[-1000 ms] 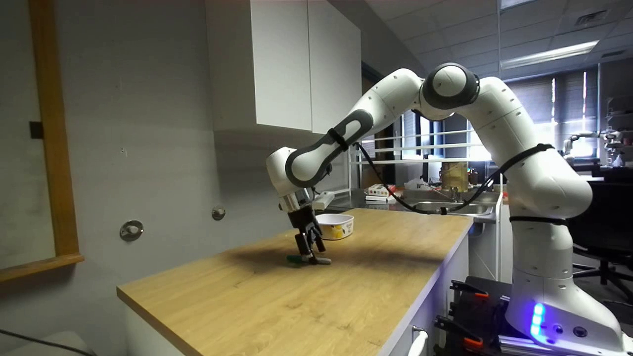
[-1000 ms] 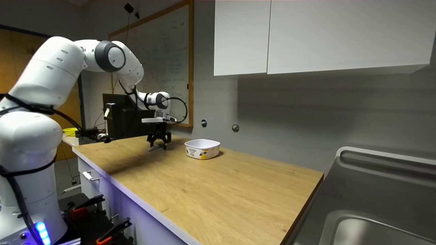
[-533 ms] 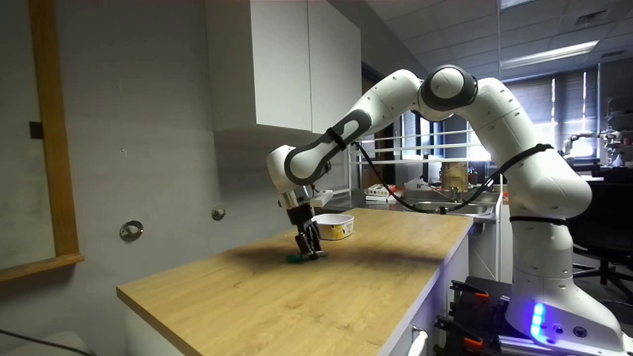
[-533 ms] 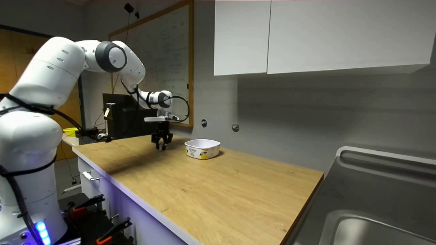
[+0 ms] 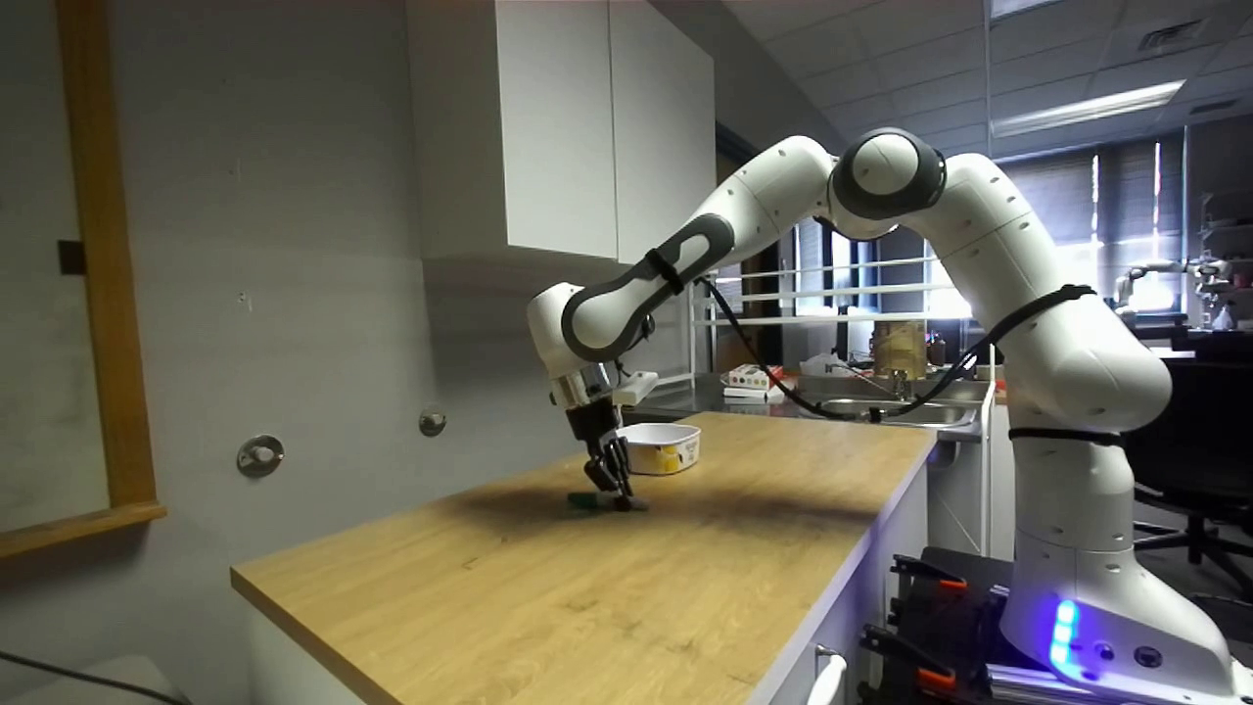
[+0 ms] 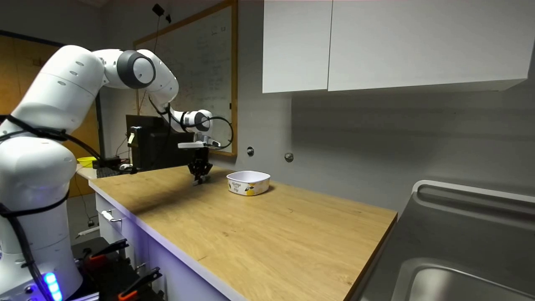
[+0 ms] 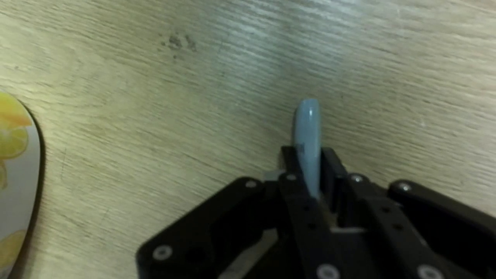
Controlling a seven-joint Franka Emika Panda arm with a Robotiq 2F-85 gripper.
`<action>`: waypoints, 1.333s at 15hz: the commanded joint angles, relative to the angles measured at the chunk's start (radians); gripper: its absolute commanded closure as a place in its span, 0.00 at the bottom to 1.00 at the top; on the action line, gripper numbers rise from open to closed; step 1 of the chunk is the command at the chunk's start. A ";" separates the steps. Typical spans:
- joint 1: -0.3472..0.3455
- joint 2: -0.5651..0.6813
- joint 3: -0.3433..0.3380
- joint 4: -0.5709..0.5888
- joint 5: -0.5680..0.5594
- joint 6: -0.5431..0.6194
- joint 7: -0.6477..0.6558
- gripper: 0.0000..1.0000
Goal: Put the marker into the container.
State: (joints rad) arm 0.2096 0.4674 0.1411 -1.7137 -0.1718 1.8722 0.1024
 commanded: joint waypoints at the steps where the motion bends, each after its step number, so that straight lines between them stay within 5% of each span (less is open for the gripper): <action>1: 0.004 0.013 -0.008 0.006 0.019 -0.004 -0.004 0.93; 12: 0.064 -0.203 0.011 -0.095 -0.007 -0.073 0.080 0.92; 20: 0.020 -0.275 -0.015 -0.004 -0.084 -0.169 0.062 0.93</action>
State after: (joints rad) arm 0.2530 0.1950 0.1362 -1.7606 -0.2228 1.7431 0.1619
